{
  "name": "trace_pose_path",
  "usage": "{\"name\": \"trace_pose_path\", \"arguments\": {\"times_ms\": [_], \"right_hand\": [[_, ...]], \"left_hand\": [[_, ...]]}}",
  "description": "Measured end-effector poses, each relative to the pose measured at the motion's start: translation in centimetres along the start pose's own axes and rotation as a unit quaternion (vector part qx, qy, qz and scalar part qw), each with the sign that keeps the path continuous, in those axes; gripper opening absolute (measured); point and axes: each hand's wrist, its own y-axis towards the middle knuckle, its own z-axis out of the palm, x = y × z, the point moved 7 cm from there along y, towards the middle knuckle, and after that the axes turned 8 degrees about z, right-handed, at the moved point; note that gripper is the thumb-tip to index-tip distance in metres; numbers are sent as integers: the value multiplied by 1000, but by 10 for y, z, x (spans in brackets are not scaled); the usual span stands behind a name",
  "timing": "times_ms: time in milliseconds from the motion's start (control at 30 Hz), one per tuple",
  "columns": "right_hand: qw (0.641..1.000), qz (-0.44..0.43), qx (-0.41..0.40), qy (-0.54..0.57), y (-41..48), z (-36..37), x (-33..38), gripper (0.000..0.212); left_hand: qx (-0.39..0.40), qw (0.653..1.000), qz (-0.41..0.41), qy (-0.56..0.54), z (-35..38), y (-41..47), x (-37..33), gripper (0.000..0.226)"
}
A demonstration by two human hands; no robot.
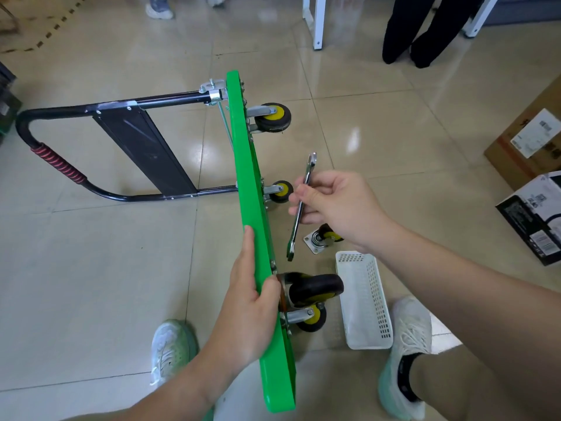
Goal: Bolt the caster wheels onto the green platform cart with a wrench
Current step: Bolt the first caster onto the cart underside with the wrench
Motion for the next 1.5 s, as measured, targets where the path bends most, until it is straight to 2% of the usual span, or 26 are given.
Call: {"name": "trace_pose_path", "arguments": {"times_ms": [167,500,633,833,1233,1333,1500], "right_hand": [[998,45,21,-37,24,15,-18,8],[990,79,64,-100,44,43,-28,9],[989,78,57,-116,41,47,-29,14],[994,36,50,-94,25,45,-23,9],[988,-112,38,-103,-52,41,-24,34],[987,-121,26,-106,-63,37,-33,36],[988,-149,12,-39,-69,29,-18,31]], "left_hand": [[6,1000,7,-5,1,2,1,80],[20,1000,5,-6,0,3,2,80],[24,1000,7,-8,-1,2,0,80],[26,1000,11,-10,1,3,0,80],[5,1000,11,3,-1,3,5,83],[2,1000,10,-4,0,3,5,81],[-2,1000,11,8,1,3,3,82]]}}
